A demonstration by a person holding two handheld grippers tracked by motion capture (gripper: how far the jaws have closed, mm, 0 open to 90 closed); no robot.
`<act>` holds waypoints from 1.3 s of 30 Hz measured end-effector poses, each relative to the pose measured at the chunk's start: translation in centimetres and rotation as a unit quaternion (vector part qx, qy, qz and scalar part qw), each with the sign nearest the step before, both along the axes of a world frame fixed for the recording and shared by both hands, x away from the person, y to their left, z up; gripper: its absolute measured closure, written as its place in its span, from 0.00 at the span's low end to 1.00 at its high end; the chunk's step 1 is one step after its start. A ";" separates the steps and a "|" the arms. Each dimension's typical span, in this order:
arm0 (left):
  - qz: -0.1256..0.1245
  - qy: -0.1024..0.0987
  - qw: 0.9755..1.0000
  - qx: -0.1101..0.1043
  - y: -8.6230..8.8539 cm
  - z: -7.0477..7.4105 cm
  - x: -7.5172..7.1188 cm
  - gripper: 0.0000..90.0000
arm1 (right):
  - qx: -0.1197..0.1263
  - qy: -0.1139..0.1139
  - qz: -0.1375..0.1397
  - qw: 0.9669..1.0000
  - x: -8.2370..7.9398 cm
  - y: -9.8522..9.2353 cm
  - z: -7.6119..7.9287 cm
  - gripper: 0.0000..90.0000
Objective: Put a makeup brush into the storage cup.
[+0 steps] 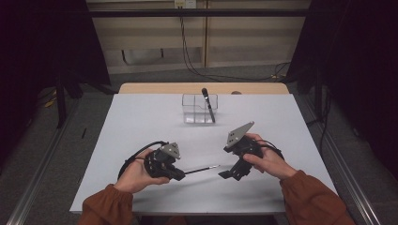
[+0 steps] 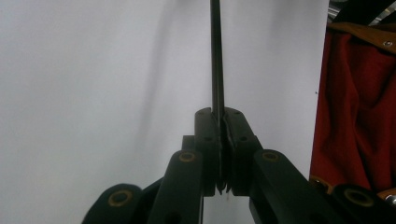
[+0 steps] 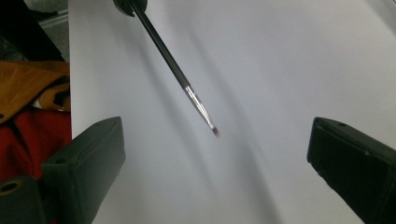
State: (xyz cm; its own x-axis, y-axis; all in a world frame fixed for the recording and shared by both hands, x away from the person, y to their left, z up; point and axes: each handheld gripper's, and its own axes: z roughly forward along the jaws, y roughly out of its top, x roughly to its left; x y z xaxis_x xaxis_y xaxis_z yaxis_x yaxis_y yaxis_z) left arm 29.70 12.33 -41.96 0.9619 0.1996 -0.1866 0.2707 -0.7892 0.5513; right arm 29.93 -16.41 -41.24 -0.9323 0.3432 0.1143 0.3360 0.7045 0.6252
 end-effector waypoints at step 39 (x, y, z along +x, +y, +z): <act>0.050 0.010 0.994 -0.101 2.6 -0.6 -0.9 0.95 | 0.109 -0.079 -0.069 0.988 -3.2 -2.9 -1.7 0.04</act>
